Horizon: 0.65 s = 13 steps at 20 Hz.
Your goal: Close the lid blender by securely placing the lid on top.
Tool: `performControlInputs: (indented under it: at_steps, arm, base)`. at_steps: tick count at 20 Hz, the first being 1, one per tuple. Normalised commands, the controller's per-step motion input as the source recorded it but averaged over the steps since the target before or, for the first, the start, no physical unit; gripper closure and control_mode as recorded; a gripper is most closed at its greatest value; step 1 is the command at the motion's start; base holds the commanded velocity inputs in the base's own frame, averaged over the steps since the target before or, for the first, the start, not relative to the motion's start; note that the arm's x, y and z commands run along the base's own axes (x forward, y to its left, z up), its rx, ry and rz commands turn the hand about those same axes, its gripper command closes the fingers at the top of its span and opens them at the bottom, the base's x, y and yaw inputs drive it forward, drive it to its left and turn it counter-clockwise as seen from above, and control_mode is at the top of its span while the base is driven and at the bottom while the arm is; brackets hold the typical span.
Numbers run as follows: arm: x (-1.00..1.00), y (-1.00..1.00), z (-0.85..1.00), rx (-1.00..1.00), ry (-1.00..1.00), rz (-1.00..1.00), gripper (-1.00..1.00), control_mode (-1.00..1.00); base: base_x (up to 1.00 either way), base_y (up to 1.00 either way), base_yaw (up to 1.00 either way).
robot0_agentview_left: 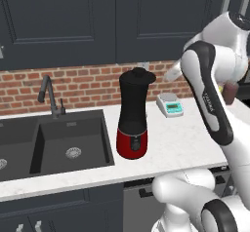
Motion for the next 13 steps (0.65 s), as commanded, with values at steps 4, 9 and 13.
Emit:
performControlInputs:
  at_steps: [4,9,13]
  arm:
    - [-0.86,-0.47,0.0,0.13,-0.15,0.0,-1.0,-1.0]
    - [-0.58,-0.55,0.0,0.11,-0.12,0.0,-1.0,-1.0]
    - [-0.34,-0.58,0.0,0.06,-0.08,0.0,-1.0,-1.0]
  base:
    - [0.0,0.0,0.0]
    - [0.0,0.0,0.0]
    - [0.0,0.0,0.0]
